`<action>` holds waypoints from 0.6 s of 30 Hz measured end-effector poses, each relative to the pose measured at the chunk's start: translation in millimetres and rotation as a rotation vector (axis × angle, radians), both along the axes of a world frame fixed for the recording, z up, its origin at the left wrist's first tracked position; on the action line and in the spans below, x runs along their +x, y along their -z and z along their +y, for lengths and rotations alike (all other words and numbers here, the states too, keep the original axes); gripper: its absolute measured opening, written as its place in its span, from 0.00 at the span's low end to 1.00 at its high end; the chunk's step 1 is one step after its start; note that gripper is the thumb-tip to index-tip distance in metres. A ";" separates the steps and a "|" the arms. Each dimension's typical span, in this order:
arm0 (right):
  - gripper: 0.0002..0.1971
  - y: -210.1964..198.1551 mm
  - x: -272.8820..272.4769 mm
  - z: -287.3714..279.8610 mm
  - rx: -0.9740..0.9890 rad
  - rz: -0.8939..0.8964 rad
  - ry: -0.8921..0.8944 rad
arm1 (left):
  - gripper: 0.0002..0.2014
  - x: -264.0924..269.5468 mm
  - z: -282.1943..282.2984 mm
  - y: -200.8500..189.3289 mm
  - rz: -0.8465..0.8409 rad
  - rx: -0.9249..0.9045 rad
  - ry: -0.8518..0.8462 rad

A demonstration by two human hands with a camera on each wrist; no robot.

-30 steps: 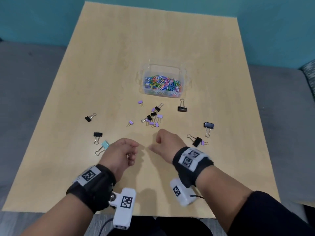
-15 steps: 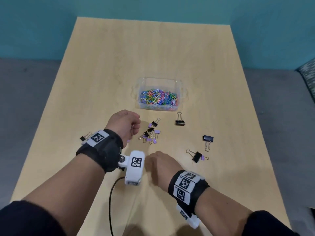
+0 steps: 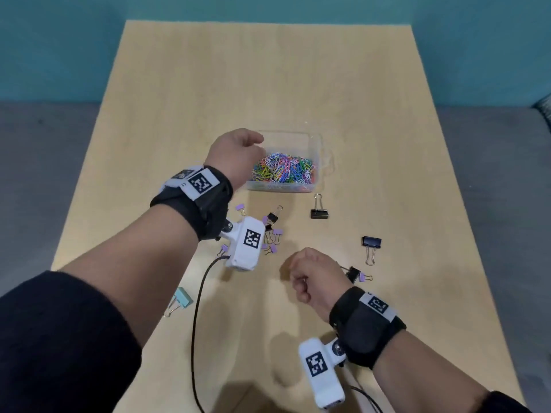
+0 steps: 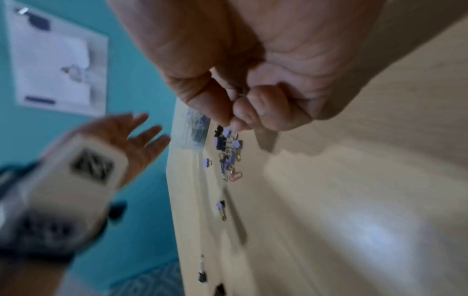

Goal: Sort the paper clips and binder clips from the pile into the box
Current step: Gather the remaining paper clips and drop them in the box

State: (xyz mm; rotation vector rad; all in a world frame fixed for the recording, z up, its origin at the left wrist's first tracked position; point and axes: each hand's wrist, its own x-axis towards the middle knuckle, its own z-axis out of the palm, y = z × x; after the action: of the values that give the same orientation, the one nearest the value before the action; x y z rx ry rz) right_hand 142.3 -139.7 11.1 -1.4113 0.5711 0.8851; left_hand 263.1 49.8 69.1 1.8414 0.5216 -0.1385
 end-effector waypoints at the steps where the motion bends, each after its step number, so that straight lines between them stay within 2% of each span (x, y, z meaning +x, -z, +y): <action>1: 0.13 -2.0 1.6 -2.2 0.095 0.042 0.043 | 0.08 -12.3 6.0 -1.0 -0.022 0.074 0.000; 4: 0.12 -7.5 7.9 -10.5 0.391 0.135 0.129 | 0.08 -68.5 14.2 9.1 0.051 0.235 0.083; 6: 0.06 -10.7 14.9 -12.2 0.497 0.158 0.160 | 0.07 -108.0 9.1 28.3 0.114 0.447 0.280; 9: 0.08 -14.0 31.9 -6.2 0.404 0.128 0.168 | 0.10 -142.5 -2.9 63.9 0.058 0.705 0.559; 12: 0.06 -22.5 58.7 4.7 0.281 0.029 0.207 | 0.12 -151.5 -10.7 79.2 0.047 0.890 0.767; 15: 0.03 -38.7 94.7 16.5 0.219 -0.045 0.282 | 0.16 -153.2 -13.2 73.3 0.039 0.966 0.845; 18: 0.14 -54.6 131.2 27.8 0.229 -0.077 0.349 | 0.18 -150.0 -14.9 68.7 0.042 0.937 0.806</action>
State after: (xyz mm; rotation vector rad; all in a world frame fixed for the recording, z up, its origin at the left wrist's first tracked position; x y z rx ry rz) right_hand 273.5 -111.9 65.7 -1.0919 0.6141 0.5935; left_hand 113.1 35.0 0.3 2.8898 -0.2322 -0.5416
